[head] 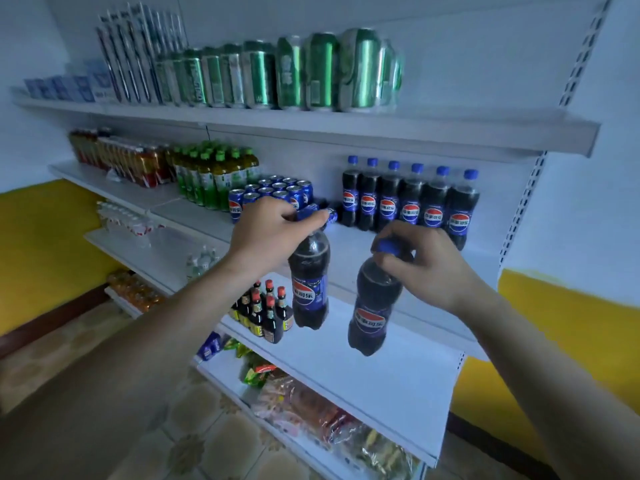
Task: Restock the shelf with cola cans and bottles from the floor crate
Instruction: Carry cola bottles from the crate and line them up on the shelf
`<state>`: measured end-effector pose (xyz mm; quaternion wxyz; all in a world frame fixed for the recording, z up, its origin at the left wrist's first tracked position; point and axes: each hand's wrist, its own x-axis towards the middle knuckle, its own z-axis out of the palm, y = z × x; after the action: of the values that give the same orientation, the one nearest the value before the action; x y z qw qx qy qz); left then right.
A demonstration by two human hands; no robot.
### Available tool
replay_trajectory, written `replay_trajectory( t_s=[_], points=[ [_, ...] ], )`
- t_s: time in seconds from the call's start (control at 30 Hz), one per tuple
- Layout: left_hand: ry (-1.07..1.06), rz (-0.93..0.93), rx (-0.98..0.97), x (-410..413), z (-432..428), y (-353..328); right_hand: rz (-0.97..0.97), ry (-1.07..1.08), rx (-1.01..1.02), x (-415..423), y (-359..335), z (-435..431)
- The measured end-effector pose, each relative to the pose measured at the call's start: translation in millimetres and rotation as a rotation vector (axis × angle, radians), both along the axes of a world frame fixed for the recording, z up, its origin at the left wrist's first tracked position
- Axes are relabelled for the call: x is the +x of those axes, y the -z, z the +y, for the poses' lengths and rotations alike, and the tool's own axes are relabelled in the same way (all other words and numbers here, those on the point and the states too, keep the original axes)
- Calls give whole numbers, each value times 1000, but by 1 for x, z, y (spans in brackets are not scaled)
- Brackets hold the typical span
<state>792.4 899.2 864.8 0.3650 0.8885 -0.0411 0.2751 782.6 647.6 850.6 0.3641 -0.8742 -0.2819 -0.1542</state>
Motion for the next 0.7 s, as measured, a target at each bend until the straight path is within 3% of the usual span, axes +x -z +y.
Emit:
replay_trajectory(
  t_s=[0.3,0.47,0.7],
  points=[
    [46,-27,270,122,7,-2,-87,296,-148,83,-19,14],
    [120,10,402,174,10,-6,-39,416,-201,120,-18,17],
    [252,3,369,239,14,11,-23,538,-223,169,3,41]
  ],
)
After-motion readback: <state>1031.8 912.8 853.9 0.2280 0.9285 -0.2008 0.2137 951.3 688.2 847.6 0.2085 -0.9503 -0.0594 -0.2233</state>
